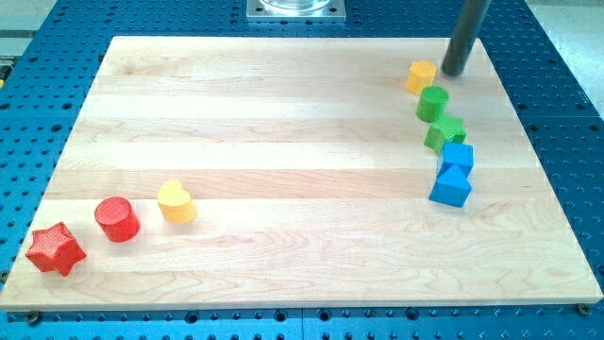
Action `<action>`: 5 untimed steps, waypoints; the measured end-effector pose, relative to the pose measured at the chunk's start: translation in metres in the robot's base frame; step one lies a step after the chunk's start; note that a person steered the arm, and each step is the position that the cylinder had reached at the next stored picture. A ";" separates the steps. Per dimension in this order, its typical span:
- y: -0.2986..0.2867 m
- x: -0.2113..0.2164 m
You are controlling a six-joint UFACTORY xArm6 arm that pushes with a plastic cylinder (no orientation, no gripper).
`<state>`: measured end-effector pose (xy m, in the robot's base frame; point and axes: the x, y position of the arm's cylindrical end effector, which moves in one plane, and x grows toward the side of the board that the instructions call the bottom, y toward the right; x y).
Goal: Bring the hexagon at the top right side of the heart
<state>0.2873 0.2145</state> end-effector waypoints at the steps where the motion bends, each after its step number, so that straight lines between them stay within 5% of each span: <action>1: -0.075 0.031; 3: -0.109 0.022; 5: -0.216 0.061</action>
<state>0.3479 -0.0013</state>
